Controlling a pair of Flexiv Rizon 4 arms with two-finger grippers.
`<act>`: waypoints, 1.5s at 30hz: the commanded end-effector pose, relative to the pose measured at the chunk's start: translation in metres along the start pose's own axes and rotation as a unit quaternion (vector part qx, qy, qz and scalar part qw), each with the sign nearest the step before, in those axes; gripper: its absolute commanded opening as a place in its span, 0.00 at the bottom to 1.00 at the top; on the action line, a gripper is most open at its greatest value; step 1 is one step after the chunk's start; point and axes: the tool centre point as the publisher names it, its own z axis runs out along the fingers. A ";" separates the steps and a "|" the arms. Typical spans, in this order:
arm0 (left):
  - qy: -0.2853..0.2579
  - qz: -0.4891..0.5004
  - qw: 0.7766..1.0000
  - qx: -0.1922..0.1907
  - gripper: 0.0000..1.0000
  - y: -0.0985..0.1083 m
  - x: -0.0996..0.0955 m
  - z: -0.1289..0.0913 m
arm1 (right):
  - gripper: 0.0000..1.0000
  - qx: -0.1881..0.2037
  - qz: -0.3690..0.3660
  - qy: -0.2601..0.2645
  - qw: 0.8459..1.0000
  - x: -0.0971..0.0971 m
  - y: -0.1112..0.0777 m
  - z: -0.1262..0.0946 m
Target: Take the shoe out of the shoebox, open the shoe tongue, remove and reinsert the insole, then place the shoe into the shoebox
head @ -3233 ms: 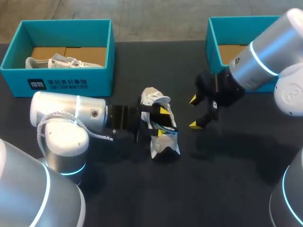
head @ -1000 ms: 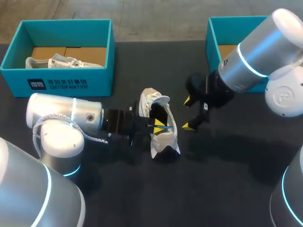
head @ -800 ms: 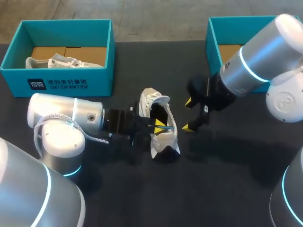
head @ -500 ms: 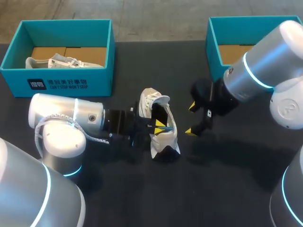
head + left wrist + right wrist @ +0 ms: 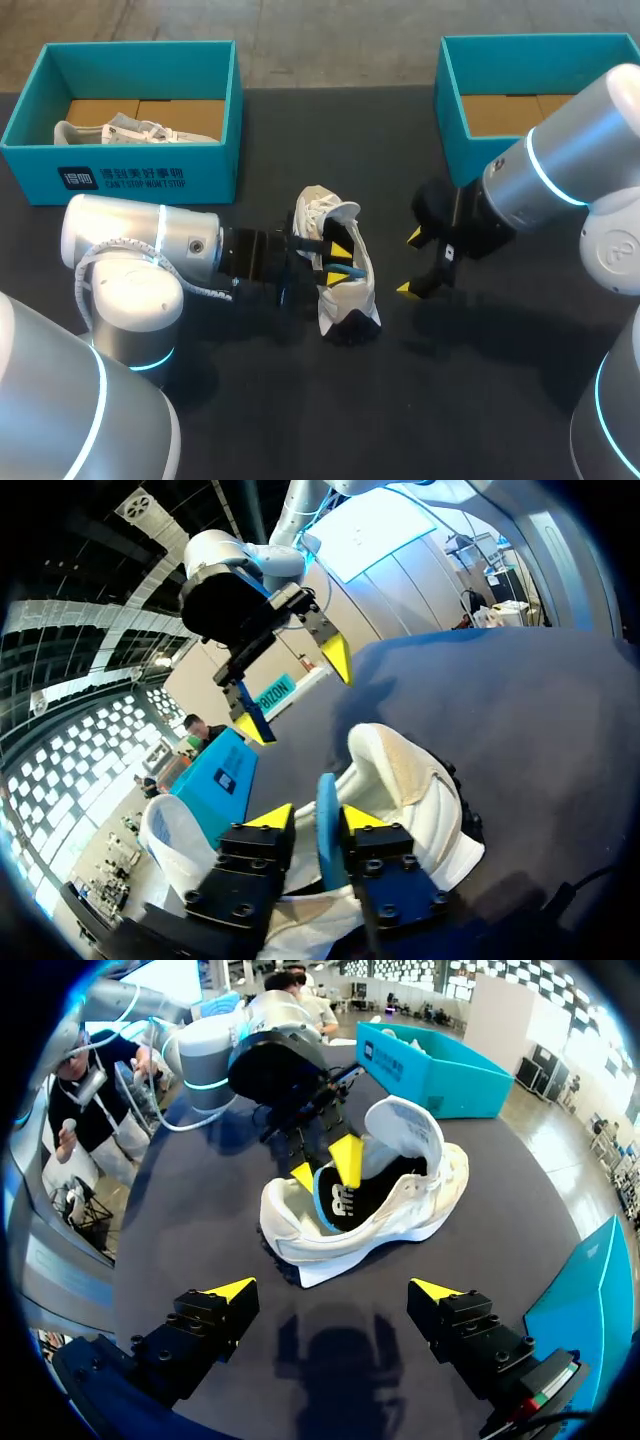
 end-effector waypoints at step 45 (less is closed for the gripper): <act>0.007 0.035 0.999 0.018 0.47 -0.040 -0.023 -0.037 | 1.00 -0.015 0.010 -0.002 1.000 0.004 -0.001 -0.001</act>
